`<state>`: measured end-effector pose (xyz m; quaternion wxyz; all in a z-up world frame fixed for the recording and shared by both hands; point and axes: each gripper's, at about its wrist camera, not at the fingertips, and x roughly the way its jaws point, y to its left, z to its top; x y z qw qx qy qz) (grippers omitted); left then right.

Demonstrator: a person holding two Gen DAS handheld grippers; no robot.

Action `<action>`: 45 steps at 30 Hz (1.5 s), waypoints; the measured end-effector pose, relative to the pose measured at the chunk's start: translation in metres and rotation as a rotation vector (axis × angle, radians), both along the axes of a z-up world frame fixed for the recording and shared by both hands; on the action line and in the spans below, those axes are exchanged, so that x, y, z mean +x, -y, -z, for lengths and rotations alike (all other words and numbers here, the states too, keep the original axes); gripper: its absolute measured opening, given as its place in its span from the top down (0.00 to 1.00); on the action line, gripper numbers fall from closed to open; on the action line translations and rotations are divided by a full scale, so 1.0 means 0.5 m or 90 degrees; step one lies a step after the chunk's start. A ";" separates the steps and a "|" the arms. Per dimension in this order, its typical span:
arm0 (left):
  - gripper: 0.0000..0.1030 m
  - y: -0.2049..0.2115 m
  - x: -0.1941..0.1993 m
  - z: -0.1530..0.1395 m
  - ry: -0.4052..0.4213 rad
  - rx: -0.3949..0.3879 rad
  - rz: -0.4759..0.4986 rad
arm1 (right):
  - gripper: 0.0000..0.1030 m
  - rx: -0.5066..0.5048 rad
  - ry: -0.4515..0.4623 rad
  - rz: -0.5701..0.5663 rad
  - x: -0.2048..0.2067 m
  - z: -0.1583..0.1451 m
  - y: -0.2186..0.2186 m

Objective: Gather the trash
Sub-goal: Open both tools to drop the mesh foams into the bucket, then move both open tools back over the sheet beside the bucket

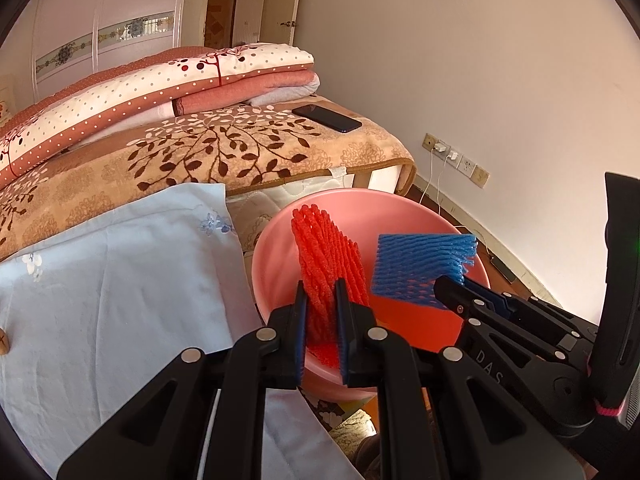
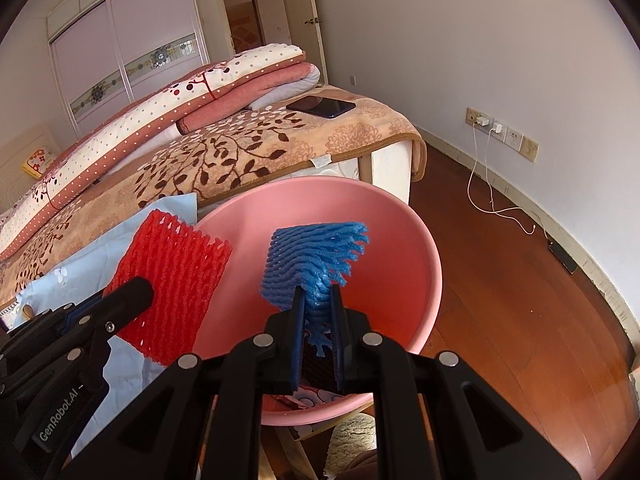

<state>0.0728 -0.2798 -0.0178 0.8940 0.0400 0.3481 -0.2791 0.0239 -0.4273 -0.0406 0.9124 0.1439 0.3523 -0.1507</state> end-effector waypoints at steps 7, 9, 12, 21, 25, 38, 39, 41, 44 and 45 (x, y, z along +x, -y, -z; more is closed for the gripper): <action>0.67 -0.007 -0.001 -0.003 -0.010 -0.010 0.001 | 0.83 0.001 0.002 0.002 -0.004 0.001 -0.004; 0.67 -0.009 -0.002 -0.004 -0.009 -0.010 0.000 | 0.80 0.002 0.003 0.004 -0.007 -0.001 -0.005; 0.67 -0.011 -0.002 -0.005 -0.013 -0.011 -0.003 | 0.72 0.001 0.007 0.006 -0.012 -0.005 -0.008; 0.67 -0.024 -0.006 -0.019 -0.007 -0.019 -0.008 | 0.59 -0.004 0.015 0.004 -0.020 -0.018 -0.016; 0.67 -0.036 -0.008 -0.027 -0.005 -0.023 -0.014 | 0.55 -0.006 0.024 0.000 -0.027 -0.027 -0.025; 0.67 -0.090 -0.026 -0.061 0.026 -0.029 -0.043 | 0.46 -0.011 0.059 -0.020 -0.039 -0.061 -0.067; 0.67 -0.096 -0.027 -0.064 0.030 -0.028 -0.048 | 0.45 -0.013 0.061 -0.023 -0.040 -0.063 -0.072; 0.67 -0.110 -0.031 -0.069 0.036 -0.027 -0.064 | 0.44 -0.015 0.066 -0.029 -0.041 -0.069 -0.082; 0.67 -0.134 -0.030 -0.076 0.037 -0.030 -0.080 | 0.42 -0.017 0.071 -0.040 -0.042 -0.075 -0.099; 0.67 -0.143 -0.030 -0.079 0.037 -0.031 -0.086 | 0.42 -0.017 0.074 -0.044 -0.043 -0.077 -0.106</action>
